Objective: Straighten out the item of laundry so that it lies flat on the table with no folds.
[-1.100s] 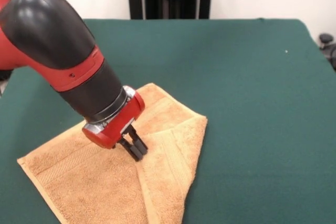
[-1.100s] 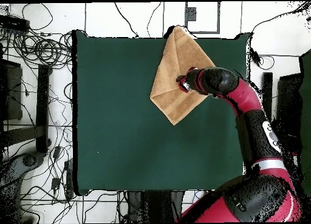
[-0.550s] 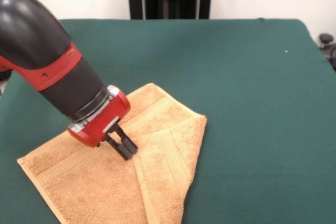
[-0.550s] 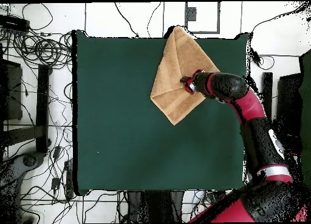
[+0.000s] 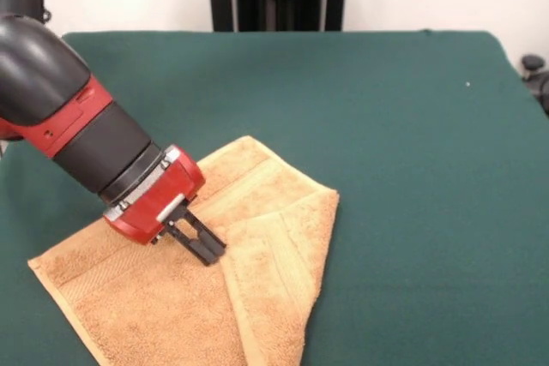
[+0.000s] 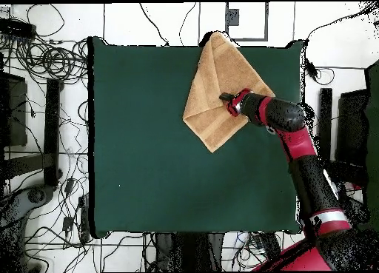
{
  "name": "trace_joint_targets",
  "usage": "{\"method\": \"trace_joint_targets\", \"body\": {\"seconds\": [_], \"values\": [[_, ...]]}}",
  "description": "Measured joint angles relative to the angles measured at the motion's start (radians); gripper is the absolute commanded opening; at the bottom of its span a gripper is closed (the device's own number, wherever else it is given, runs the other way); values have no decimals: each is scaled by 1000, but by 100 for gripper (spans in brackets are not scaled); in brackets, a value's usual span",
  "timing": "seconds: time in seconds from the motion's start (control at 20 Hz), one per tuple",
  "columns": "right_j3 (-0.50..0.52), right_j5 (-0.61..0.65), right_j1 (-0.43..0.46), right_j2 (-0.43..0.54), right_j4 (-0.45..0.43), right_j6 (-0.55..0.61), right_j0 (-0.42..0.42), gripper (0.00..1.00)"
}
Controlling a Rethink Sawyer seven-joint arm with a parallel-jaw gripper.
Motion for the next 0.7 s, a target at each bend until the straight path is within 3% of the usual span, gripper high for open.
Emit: {"method": "trace_joint_targets", "body": {"seconds": [0.7], "values": [[8, -12, 83, 86, -2, 0, -42, 0]]}}
